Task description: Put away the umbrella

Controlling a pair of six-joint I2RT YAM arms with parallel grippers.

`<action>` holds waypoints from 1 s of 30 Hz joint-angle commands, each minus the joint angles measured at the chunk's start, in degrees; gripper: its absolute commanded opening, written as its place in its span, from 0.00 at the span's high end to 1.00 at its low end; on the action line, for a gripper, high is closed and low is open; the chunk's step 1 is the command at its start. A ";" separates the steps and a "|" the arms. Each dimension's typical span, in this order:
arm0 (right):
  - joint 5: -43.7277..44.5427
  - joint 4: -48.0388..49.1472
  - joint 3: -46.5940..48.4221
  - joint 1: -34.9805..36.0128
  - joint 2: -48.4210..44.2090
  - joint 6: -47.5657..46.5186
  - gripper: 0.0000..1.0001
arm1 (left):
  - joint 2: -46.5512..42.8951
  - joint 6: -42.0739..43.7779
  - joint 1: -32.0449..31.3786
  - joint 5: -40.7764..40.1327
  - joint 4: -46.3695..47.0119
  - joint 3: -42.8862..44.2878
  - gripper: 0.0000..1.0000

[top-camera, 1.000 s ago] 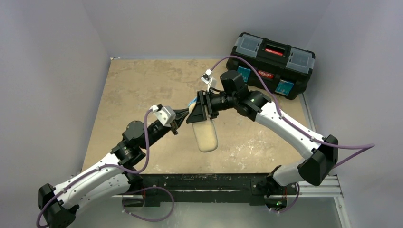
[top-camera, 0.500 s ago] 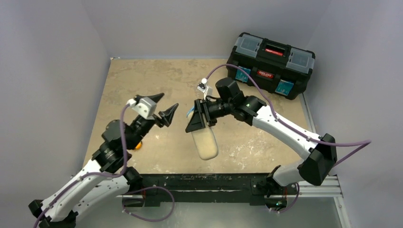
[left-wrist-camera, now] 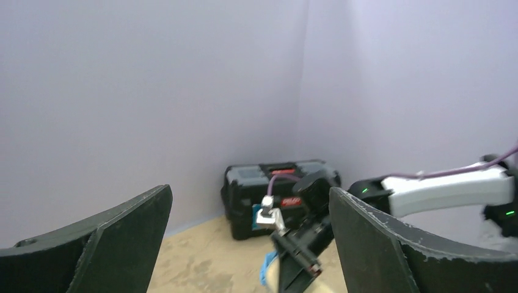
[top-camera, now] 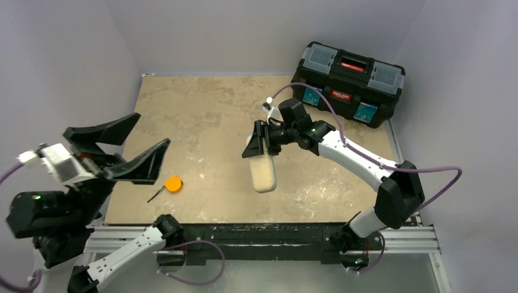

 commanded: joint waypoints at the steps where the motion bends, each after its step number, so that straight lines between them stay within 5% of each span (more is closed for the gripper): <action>1: 3.56 6.97 -0.77 -1.59 2.56 0.64 1.00 | 0.65 -9.05 0.16 3.68 -2.26 6.65 0.00; 11: 3.45 11.45 6.93 -3.37 20.95 -0.90 1.00 | -2.99 -17.82 0.03 -3.31 20.90 5.48 0.00; 21: -2.79 20.46 20.54 -3.88 38.56 -0.37 1.00 | -0.50 -19.59 0.11 -1.22 28.01 6.20 0.00; 30: -3.57 25.19 23.04 -3.93 42.18 2.18 1.00 | 0.37 -19.86 0.11 -1.94 29.70 6.73 0.00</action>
